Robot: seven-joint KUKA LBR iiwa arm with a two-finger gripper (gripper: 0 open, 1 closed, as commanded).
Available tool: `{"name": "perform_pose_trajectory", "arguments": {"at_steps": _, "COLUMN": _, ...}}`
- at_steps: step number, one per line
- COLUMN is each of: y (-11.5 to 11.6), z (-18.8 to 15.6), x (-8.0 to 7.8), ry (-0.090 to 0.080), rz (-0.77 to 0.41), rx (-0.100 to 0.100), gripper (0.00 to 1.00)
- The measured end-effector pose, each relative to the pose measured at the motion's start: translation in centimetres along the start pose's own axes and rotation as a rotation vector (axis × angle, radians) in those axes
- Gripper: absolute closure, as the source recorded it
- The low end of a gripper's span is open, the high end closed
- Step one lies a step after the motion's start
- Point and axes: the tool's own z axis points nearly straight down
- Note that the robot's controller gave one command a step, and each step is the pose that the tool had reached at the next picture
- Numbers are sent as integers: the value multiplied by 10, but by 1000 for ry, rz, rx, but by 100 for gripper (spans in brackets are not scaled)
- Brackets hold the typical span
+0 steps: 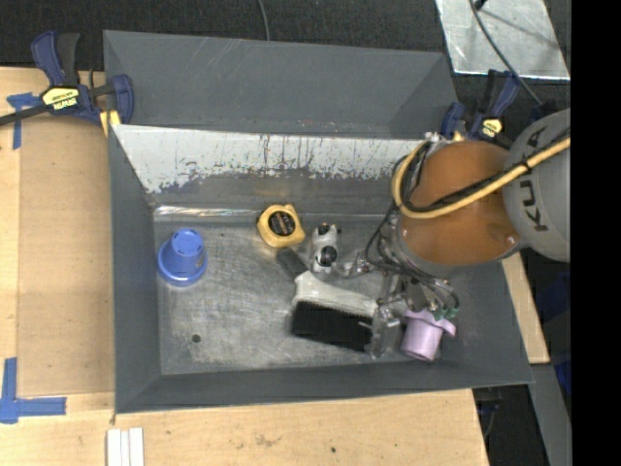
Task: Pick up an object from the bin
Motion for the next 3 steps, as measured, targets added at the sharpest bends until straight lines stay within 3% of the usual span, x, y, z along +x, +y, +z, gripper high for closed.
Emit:
{"name": "perform_pose_trajectory", "arguments": {"at_steps": 1, "y": 23, "z": 55, "x": 4, "ry": -2, "rz": 211, "rx": 1, "gripper": 100}}
{"name": "perform_pose_trajectory", "arguments": {"at_steps": 2, "y": 23, "z": 55, "x": 4, "ry": -2, "rz": 211, "rx": 1, "gripper": 100}}
{"name": "perform_pose_trajectory", "arguments": {"at_steps": 3, "y": 31, "z": -79, "x": 6, "ry": 11, "rz": 135, "rx": -2, "gripper": 100}}
